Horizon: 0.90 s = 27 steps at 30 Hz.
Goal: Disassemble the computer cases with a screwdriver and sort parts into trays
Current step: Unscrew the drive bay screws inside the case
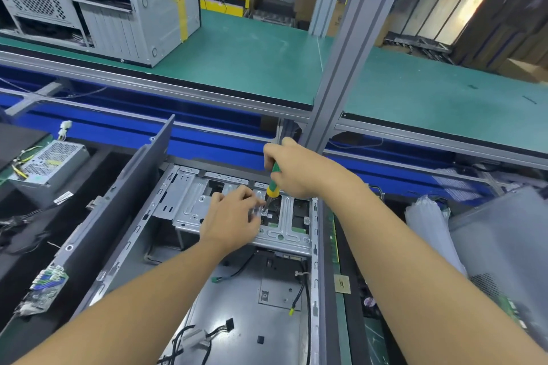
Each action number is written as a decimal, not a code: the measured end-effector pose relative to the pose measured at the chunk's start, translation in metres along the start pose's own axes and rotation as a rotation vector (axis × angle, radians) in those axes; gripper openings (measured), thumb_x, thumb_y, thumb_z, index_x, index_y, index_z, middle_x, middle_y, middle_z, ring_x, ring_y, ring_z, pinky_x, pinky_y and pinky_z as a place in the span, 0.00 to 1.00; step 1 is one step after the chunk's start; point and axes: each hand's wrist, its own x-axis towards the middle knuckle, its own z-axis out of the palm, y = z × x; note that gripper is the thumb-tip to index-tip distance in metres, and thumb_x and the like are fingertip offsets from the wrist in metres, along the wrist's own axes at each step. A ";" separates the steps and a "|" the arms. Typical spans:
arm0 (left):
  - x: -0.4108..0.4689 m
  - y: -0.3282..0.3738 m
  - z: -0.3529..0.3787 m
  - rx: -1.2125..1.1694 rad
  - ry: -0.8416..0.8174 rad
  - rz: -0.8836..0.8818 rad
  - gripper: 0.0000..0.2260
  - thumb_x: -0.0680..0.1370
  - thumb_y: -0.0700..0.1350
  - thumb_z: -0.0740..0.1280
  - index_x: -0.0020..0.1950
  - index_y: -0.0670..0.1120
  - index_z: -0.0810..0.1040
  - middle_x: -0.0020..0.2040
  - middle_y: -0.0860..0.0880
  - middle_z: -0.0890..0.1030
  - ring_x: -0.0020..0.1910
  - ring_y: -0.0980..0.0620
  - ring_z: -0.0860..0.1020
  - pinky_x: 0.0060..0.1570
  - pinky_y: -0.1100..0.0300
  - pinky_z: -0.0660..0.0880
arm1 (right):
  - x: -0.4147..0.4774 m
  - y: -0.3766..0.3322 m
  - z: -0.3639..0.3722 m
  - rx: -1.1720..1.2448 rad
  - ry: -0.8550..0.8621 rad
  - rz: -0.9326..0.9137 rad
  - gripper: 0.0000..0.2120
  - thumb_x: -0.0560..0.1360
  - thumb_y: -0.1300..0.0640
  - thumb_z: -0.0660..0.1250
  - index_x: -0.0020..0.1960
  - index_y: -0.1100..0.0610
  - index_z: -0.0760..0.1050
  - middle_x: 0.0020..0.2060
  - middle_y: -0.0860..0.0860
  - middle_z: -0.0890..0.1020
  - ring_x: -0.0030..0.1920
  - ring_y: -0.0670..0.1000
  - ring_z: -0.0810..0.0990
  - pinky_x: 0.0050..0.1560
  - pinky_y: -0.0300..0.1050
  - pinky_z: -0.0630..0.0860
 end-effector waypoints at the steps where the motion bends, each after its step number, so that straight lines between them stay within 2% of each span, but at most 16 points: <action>1: 0.000 0.000 0.000 0.006 0.003 0.000 0.13 0.77 0.51 0.63 0.59 0.57 0.81 0.53 0.61 0.73 0.43 0.60 0.73 0.55 0.61 0.60 | -0.001 0.000 0.001 0.013 -0.007 0.000 0.06 0.81 0.61 0.60 0.51 0.50 0.68 0.49 0.49 0.66 0.39 0.54 0.74 0.36 0.48 0.69; 3: -0.001 0.001 0.000 0.019 0.006 0.001 0.13 0.77 0.51 0.63 0.59 0.57 0.81 0.54 0.62 0.73 0.41 0.60 0.71 0.56 0.60 0.61 | -0.001 -0.001 0.002 0.031 -0.006 0.018 0.07 0.80 0.61 0.60 0.53 0.50 0.68 0.51 0.50 0.67 0.39 0.54 0.74 0.35 0.47 0.68; 5: -0.001 0.001 0.000 0.019 0.018 0.000 0.13 0.77 0.51 0.64 0.58 0.57 0.81 0.54 0.62 0.74 0.39 0.60 0.70 0.55 0.60 0.62 | -0.001 -0.006 0.004 0.021 0.009 0.061 0.08 0.82 0.56 0.59 0.61 0.52 0.67 0.57 0.54 0.69 0.39 0.54 0.74 0.34 0.47 0.67; 7: -0.001 0.001 0.000 0.039 0.025 0.014 0.13 0.76 0.50 0.64 0.58 0.56 0.81 0.54 0.61 0.74 0.40 0.60 0.70 0.54 0.59 0.62 | -0.002 -0.010 0.004 -0.018 0.030 0.130 0.20 0.84 0.45 0.57 0.72 0.53 0.61 0.61 0.58 0.70 0.39 0.55 0.73 0.33 0.47 0.65; 9: -0.001 0.000 0.001 0.071 0.035 0.026 0.13 0.75 0.50 0.65 0.58 0.55 0.81 0.54 0.60 0.74 0.45 0.59 0.72 0.53 0.57 0.63 | -0.002 -0.011 0.005 -0.054 0.073 0.183 0.27 0.83 0.39 0.54 0.76 0.54 0.57 0.58 0.58 0.74 0.38 0.55 0.71 0.30 0.47 0.61; 11: -0.001 0.000 0.002 0.106 0.032 0.028 0.15 0.74 0.52 0.64 0.60 0.55 0.80 0.55 0.58 0.73 0.53 0.56 0.72 0.54 0.56 0.64 | -0.001 -0.010 0.005 -0.101 0.114 0.181 0.25 0.84 0.40 0.53 0.72 0.57 0.61 0.44 0.53 0.76 0.34 0.51 0.69 0.29 0.47 0.60; 13: -0.001 0.001 0.002 0.134 0.019 0.032 0.18 0.74 0.54 0.62 0.63 0.55 0.78 0.57 0.58 0.71 0.56 0.55 0.71 0.56 0.57 0.64 | 0.002 -0.008 0.003 -0.125 0.127 0.138 0.17 0.85 0.45 0.55 0.63 0.58 0.65 0.37 0.52 0.72 0.34 0.51 0.70 0.29 0.47 0.61; 15: 0.000 0.001 0.002 0.151 0.006 0.040 0.20 0.74 0.56 0.60 0.64 0.55 0.77 0.58 0.58 0.71 0.58 0.55 0.70 0.58 0.57 0.63 | 0.003 -0.005 0.002 -0.099 0.103 0.066 0.10 0.85 0.51 0.58 0.58 0.58 0.65 0.40 0.52 0.73 0.39 0.55 0.73 0.33 0.47 0.64; 18: 0.000 0.001 0.002 0.160 0.003 0.046 0.21 0.73 0.57 0.58 0.64 0.55 0.77 0.60 0.58 0.71 0.58 0.54 0.70 0.59 0.55 0.64 | 0.003 -0.003 0.001 -0.049 0.070 -0.042 0.04 0.82 0.57 0.62 0.55 0.55 0.68 0.51 0.53 0.73 0.45 0.55 0.74 0.42 0.48 0.68; 21: -0.001 0.001 0.002 0.159 0.016 0.052 0.21 0.73 0.57 0.59 0.63 0.54 0.77 0.60 0.57 0.72 0.58 0.54 0.71 0.59 0.55 0.65 | 0.005 -0.004 -0.001 -0.017 0.020 -0.086 0.06 0.80 0.60 0.63 0.54 0.52 0.67 0.52 0.50 0.68 0.44 0.54 0.73 0.44 0.47 0.67; 24: -0.001 0.001 0.003 0.152 0.021 0.055 0.21 0.72 0.57 0.59 0.63 0.54 0.77 0.60 0.57 0.72 0.58 0.54 0.71 0.59 0.55 0.64 | 0.007 -0.004 -0.002 -0.040 0.004 -0.067 0.06 0.81 0.57 0.62 0.57 0.53 0.67 0.55 0.52 0.71 0.45 0.54 0.74 0.44 0.48 0.69; 27: -0.001 0.000 0.003 0.136 0.021 0.050 0.22 0.72 0.57 0.59 0.63 0.55 0.78 0.60 0.57 0.73 0.59 0.55 0.72 0.60 0.55 0.65 | 0.007 -0.004 -0.001 -0.092 0.057 0.009 0.19 0.83 0.41 0.57 0.65 0.54 0.64 0.50 0.52 0.73 0.44 0.55 0.76 0.40 0.50 0.71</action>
